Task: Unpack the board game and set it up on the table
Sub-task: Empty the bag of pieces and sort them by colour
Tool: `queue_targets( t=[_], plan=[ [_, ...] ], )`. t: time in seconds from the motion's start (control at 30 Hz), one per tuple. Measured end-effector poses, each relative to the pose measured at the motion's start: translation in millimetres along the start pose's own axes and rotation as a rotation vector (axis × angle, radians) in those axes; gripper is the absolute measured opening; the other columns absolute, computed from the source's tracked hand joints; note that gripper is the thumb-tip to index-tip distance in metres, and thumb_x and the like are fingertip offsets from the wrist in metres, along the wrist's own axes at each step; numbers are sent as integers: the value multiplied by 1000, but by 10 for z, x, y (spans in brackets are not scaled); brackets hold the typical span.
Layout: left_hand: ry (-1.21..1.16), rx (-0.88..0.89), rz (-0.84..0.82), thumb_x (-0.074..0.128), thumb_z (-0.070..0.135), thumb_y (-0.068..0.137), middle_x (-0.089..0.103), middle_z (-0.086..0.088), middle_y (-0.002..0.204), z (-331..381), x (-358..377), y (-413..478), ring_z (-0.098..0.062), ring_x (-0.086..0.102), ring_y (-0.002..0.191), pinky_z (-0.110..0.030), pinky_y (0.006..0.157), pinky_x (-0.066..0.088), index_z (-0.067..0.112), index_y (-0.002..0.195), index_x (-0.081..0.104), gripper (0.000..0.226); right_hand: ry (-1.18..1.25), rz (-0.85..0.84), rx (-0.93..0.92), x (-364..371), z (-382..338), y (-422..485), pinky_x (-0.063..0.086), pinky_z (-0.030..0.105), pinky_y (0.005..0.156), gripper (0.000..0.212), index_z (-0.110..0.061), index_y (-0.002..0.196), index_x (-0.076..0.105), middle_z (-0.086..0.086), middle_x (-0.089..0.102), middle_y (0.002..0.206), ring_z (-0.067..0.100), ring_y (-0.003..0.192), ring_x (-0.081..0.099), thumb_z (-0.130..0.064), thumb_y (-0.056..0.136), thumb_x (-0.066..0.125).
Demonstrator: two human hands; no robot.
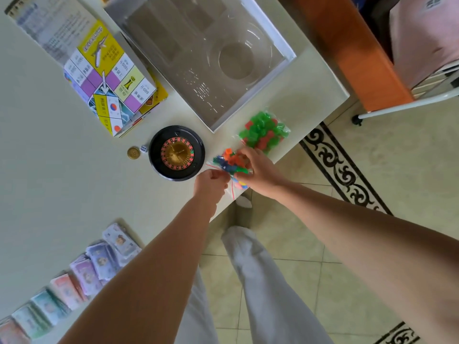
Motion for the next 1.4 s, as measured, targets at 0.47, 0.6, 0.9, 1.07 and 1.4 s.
queue_targets(
  t=[0.47, 0.6, 0.9, 1.07, 1.4],
  plan=[
    [-63, 56, 100, 67, 23, 87, 55, -5, 122, -247, -506, -81, -23, 56, 107, -39, 91, 52, 21, 121, 47, 39, 465, -124, 352, 444, 7, -154, 46, 13, 51, 7, -16, 89, 57, -4, 63, 74, 8, 63, 66, -10, 88, 59],
    [-139, -46, 80, 71, 27, 85, 52, -8, 132, -350, -623, -173, -27, 55, 114, -41, 90, 54, 21, 136, 38, 61, 555, -205, 368, 592, -140, -263, 48, 23, 64, 14, -11, 100, 59, 4, 65, 85, 14, 74, 63, -10, 89, 51],
    [-195, 46, 94, 66, 19, 89, 66, -4, 98, -316, -1359, -619, -16, 56, 87, -29, 76, 45, 13, 94, 70, 9, 671, -254, 260, 750, -940, -481, 32, 32, 53, 18, -10, 66, 44, 11, 43, 52, 19, 47, 37, -8, 79, 31],
    [-348, 200, 92, 68, 11, 86, 67, -5, 75, -354, -1963, -877, -11, 59, 67, -17, 58, 47, 12, 84, 71, 3, 536, -203, 236, 1023, -1449, -491, 47, 23, 67, 16, -10, 93, 50, 13, 50, 78, 21, 75, 51, -18, 82, 43],
    [-600, 384, 271, 75, 22, 82, 61, -3, 60, -562, -3406, -1268, -22, 59, 69, -39, 77, 54, 15, 61, 52, 32, 370, -215, 29, 2012, -2796, -684, 39, 35, 92, 51, -8, 132, 46, 14, 50, 133, 26, 123, 49, -45, 97, 45]
  ],
)
Point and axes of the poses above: each hand's wrist, its own y-axis towards the middle knuckle, its own x-axis out of the palm, z = x × y, the point moved 9 cm from there along y, towards the middle knuckle
